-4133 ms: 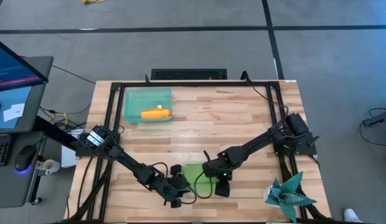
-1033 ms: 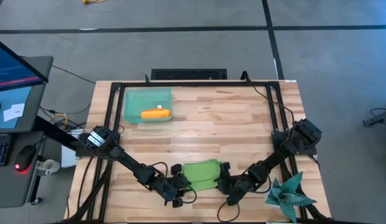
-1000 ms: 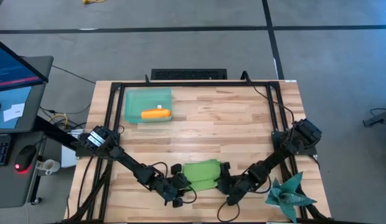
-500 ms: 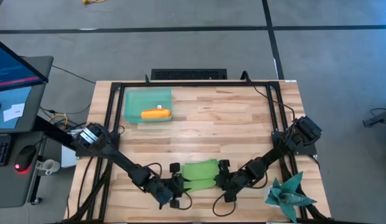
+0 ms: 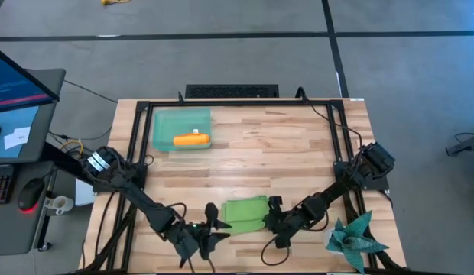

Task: Roll microfiber towels into tight, uniform cylinder then place into a basket
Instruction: Roll the green microfiber cloth

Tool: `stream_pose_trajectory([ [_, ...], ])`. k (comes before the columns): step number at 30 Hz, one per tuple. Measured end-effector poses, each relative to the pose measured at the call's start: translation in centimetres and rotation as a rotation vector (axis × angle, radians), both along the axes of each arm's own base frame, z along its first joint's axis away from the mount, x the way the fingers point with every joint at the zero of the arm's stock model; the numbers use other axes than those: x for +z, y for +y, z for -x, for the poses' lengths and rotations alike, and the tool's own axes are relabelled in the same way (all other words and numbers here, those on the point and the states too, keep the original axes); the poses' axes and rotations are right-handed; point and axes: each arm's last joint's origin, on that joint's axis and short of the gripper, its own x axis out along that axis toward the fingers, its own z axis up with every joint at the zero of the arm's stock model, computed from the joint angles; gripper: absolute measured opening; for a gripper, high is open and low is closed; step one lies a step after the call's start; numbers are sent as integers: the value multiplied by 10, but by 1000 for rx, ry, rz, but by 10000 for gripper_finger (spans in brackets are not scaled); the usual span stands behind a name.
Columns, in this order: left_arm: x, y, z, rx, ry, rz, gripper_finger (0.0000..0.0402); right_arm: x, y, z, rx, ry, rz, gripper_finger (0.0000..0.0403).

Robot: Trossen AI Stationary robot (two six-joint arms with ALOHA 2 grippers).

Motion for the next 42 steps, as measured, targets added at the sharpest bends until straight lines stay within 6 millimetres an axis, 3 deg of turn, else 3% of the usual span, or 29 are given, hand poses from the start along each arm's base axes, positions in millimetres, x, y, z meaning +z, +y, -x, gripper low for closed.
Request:
stream_pose_trajectory([
  [6,0,12,-7,151,-37,92,139,0,0,0,0,-1,-1,108],
  [13,-8,24,-15,235,0,247,195,0,0,0,-1,-2,-2,109],
  [18,-36,20,-22,152,105,290,220,0,-1,-1,-6,-8,-8,109],
  [23,-61,11,-26,92,153,199,221,0,-2,-3,-10,-11,-15,109],
  [29,-64,4,-28,97,183,199,222,0,-2,-3,-11,-11,-14,109],
  [39,-75,23,-33,326,251,426,221,0,-2,-3,-6,-10,-18,109],
  [42,-76,27,-34,406,247,520,199,0,0,-2,-28,-11,-40,108],
])
